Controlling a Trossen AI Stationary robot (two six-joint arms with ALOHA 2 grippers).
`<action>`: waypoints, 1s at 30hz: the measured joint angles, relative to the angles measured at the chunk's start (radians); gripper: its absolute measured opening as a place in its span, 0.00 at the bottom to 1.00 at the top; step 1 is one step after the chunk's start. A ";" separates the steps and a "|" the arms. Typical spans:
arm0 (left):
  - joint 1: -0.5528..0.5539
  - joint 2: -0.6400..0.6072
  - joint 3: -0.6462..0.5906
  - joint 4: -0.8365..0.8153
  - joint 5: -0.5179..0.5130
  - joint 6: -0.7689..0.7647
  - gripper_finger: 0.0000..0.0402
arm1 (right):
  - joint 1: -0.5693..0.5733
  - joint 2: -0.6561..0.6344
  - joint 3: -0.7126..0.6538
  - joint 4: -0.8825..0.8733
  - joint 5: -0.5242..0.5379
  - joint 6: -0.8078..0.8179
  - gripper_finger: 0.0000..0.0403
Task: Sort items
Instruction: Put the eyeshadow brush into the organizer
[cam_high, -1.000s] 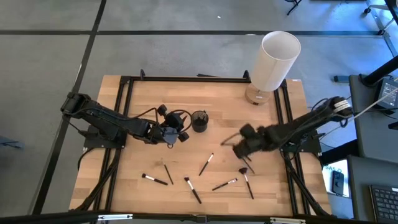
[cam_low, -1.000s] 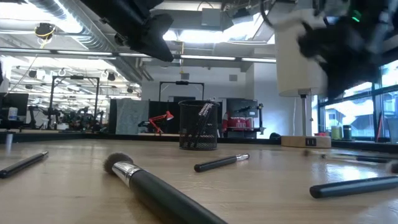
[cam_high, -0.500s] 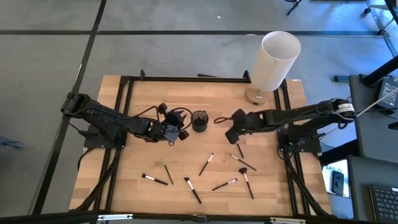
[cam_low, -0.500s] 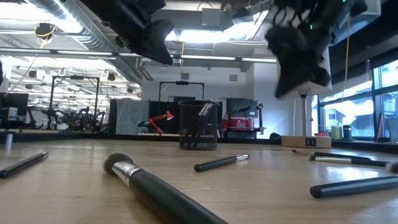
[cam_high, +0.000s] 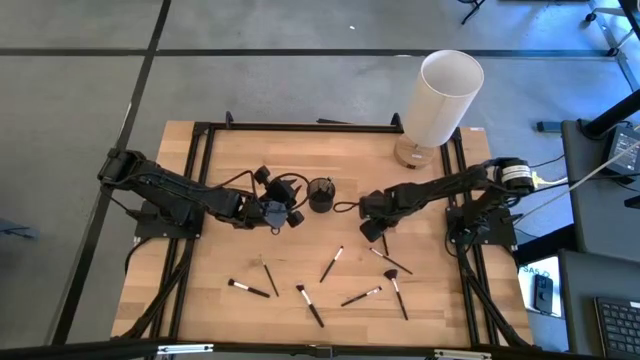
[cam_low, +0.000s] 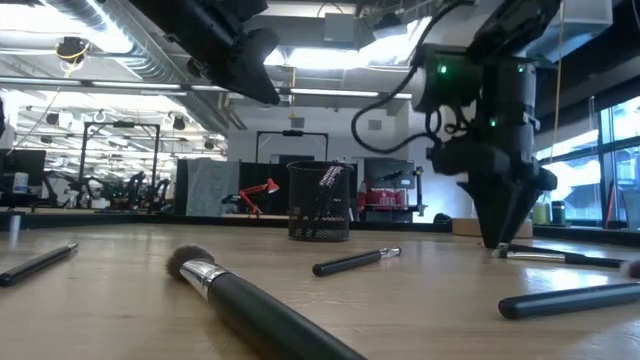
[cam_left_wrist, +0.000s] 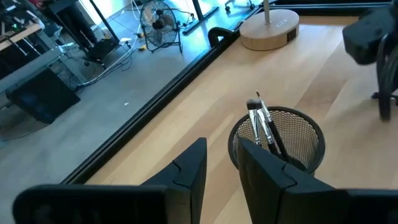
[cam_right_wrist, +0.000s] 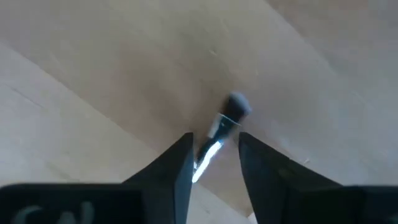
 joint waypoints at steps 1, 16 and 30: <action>0.000 0.000 0.000 0.000 0.000 0.000 0.21 | 0.000 0.010 0.001 0.001 -0.009 -0.001 0.32; 0.000 0.000 0.000 -0.043 0.002 -0.020 0.21 | 0.007 0.142 0.013 -0.042 -0.069 -0.022 0.04; 0.000 0.000 0.000 -0.128 0.020 -0.034 0.21 | 0.012 0.014 0.099 -0.064 0.076 -0.105 0.02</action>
